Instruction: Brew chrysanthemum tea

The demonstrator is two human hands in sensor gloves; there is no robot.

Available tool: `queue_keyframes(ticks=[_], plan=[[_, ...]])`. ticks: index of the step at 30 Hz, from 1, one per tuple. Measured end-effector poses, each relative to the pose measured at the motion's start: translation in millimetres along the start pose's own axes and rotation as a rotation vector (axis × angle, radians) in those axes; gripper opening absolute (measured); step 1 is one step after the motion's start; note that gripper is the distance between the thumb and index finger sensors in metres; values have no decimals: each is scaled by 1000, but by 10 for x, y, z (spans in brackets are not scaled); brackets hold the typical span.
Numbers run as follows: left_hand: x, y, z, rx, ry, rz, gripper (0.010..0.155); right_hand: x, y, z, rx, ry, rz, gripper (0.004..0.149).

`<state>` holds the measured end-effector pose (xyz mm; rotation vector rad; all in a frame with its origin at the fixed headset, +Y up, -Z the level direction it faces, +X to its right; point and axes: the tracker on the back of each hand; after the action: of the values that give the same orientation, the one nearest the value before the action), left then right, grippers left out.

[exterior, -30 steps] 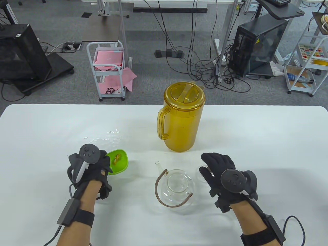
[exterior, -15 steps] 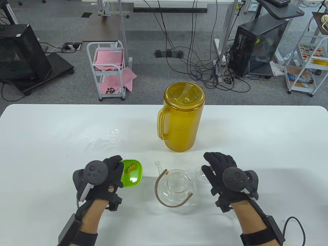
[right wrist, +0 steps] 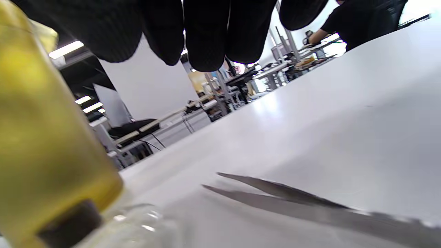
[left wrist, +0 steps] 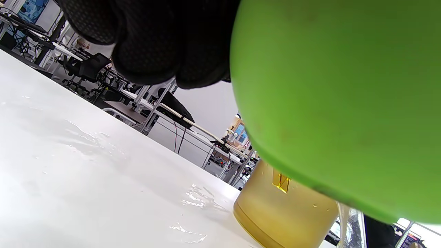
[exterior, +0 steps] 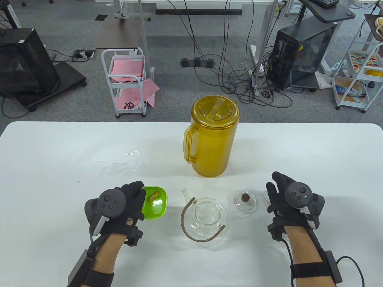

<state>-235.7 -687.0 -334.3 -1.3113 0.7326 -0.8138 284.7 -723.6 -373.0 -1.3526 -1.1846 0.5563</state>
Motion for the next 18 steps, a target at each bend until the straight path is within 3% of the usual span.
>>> queue_keyframes(ticks=[4, 7, 11, 15, 18], plan=[[43, 2, 10, 0, 11, -16, 43, -216, 67, -116, -135, -281, 229, 63], [64, 7, -1, -3, 15, -24, 43, -330, 38, -125, -194, -318, 376, 69], [71, 4, 3, -4, 21, -31, 43, -403, -3, -23, -173, -400, 346, 71], [80, 5, 8, -1, 23, -35, 43, -478, -31, 100, -163, -457, 302, 57], [83, 7, 7, 0, 24, -35, 43, -493, -27, 125, -157, -476, 294, 54]])
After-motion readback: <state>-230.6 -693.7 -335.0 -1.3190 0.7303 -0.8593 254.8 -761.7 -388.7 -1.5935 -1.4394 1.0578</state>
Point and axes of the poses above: the tracker on the back of each hand, its own z axis roughly to the thumb side, its own y axis roughly from the wrist to the fingertips, x = y × z, and after that the axes turned 10 degrees about -z, right-handed
